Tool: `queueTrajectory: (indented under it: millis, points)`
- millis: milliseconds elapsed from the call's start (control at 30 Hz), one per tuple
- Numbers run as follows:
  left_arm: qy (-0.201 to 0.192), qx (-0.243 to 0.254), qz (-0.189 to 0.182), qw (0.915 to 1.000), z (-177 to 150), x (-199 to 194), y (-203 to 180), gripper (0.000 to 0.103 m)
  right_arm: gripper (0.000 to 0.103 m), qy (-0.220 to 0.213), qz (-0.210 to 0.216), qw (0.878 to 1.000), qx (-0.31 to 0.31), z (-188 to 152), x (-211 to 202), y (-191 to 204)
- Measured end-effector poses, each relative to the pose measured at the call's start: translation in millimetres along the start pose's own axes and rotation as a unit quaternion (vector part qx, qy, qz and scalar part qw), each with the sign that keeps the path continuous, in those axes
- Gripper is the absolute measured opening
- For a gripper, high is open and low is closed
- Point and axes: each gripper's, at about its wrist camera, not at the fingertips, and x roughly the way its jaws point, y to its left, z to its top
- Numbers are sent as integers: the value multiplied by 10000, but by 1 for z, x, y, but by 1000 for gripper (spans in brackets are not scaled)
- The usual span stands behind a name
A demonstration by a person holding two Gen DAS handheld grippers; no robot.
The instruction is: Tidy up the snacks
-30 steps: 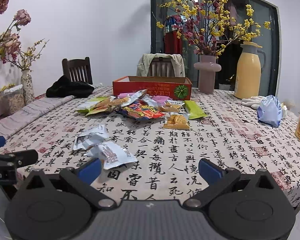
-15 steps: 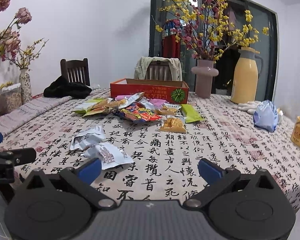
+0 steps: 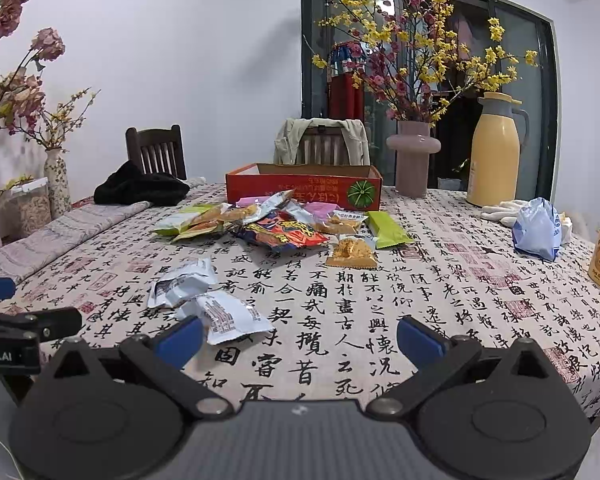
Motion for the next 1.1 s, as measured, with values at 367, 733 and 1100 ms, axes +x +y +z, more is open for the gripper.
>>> queueTrajectory:
  millis: [367, 733, 1100]
  points:
    - [-1, 17, -2, 10000, 0, 0, -1, 103, 103, 26, -8, 10000, 8, 0, 1, 0]
    - [-1, 28, -4, 10000, -1, 0, -3, 103, 103, -2, 61, 10000, -7, 0, 0, 1]
    - [143, 11, -41, 9999, -1, 6, -1, 103, 103, 125, 192, 9997, -70, -1, 7, 6]
